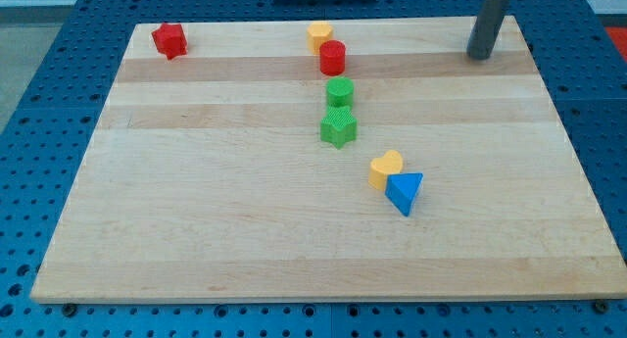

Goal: Point your arm to the green circle

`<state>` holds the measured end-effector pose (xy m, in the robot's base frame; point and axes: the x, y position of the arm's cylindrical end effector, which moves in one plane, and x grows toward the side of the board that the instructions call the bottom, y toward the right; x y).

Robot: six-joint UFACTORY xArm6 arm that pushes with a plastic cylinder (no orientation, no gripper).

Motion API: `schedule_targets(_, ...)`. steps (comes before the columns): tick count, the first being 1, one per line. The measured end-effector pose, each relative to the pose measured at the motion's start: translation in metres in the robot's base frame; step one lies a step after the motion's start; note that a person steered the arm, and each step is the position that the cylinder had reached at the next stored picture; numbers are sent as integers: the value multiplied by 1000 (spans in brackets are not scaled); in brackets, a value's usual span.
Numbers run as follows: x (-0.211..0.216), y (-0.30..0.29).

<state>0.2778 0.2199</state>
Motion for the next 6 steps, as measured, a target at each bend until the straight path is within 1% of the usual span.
schedule_targets(1, 2, -1)
schedule_targets(2, 28, -14)
schedule_targets(3, 46, -37)
schedule_targets(5, 49, -98)
schedule_targets(6, 59, -122)
